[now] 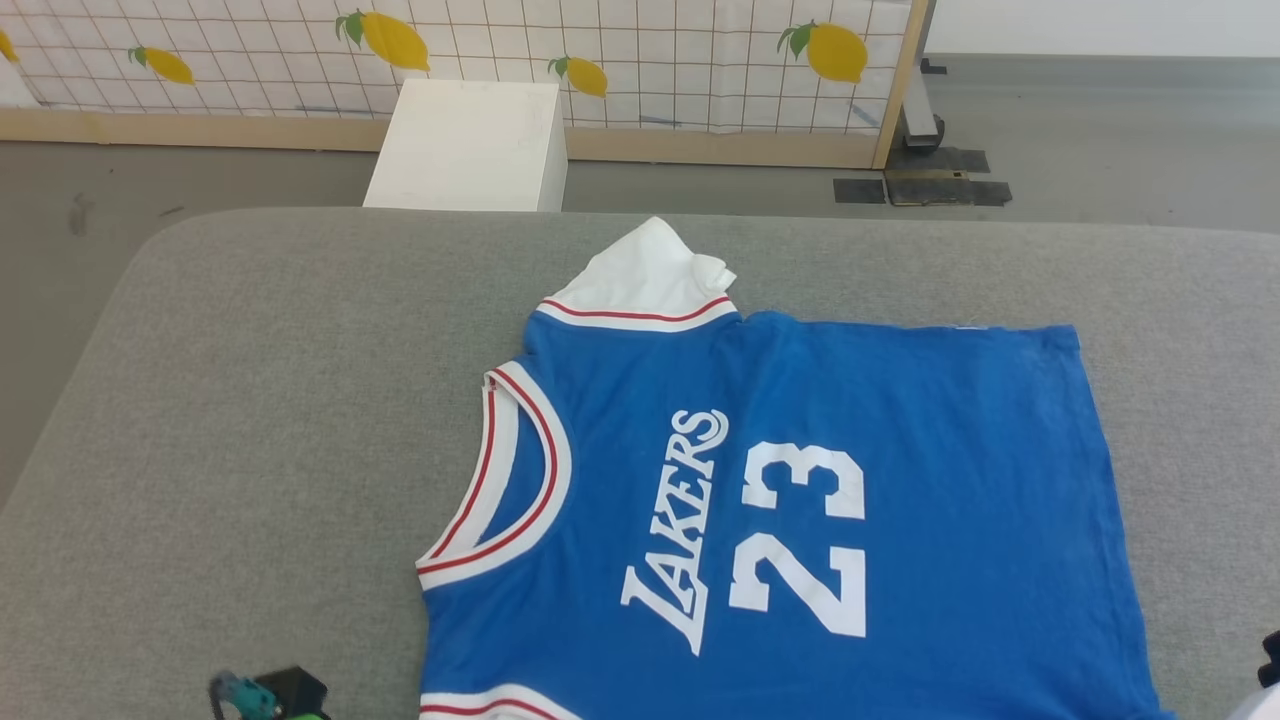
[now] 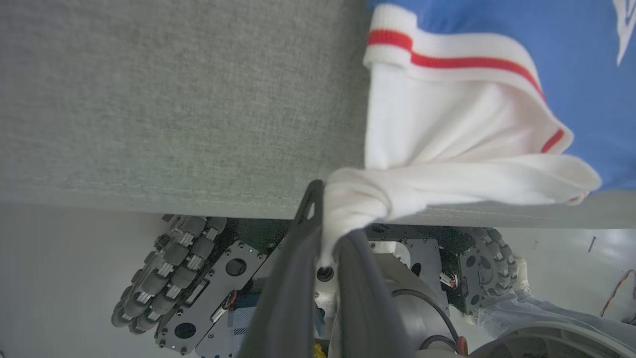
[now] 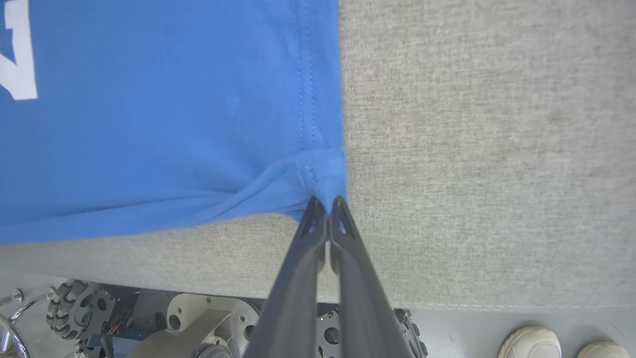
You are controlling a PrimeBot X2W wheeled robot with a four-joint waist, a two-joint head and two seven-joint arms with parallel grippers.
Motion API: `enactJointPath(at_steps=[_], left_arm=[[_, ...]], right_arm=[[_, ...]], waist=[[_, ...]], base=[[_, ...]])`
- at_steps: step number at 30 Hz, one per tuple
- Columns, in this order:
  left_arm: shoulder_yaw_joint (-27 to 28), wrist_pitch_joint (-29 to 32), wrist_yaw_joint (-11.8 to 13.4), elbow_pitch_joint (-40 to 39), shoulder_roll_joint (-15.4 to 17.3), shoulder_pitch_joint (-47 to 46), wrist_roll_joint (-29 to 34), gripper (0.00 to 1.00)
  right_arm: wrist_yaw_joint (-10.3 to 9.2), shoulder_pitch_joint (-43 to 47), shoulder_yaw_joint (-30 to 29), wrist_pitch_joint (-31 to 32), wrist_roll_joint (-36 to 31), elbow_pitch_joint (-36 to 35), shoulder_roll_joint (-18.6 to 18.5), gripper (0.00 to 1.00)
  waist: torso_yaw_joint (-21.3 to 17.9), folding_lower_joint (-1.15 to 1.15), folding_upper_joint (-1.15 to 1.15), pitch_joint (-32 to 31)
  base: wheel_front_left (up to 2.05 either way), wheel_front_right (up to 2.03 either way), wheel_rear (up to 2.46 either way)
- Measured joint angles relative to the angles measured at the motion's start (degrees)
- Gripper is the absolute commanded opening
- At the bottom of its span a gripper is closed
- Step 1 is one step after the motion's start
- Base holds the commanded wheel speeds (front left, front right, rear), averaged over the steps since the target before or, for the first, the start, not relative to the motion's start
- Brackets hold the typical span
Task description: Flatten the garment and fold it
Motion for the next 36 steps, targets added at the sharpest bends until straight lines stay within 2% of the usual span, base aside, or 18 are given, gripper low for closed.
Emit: enactJointPath(at_steps=[4, 12, 24, 36], left_arm=[[2.1, -4.1, 0.1, -3.9, 0.4, -0.5, 1.3, 0.00], [3.5, -13.6, -3.9, -4.7, -1.7, -9.6, 5.2, 0.00], [0.3, -20.8, -8.6, 8.0, -5.6, -26.8, 12.0, 0.00], [-2.2, -24.1, -12.3, 22.6, -9.6, -36.2, 13.2, 0.00]], right_arm=[[0.00, -0.1, -1.4, -0.3, -0.3, -2.6, 1.2, 0.00], [-0.01, -5.7, -2.4, -1.0, -1.2, -5.3, 1.4, 0.00], [-0.01, -18.0, 1.5, -0.5, -5.2, -3.2, 1.1, 0.00], [-0.02, -26.7, 6.4, 1.9, -8.6, 3.5, -0.4, 0.00]], waist=[[-0.1, 0.00, 0.00, -0.2], [-1.0, 0.00, 0.00, 0.9], [-2.5, 0.00, 0.00, 7.9], [-2.5, 0.01, 0.00, 16.5]], base=[[0.00, 0.00, 0.00], [0.00, 0.00, 0.00], [0.00, 0.00, 0.00], [0.00, 0.00, 0.00]])
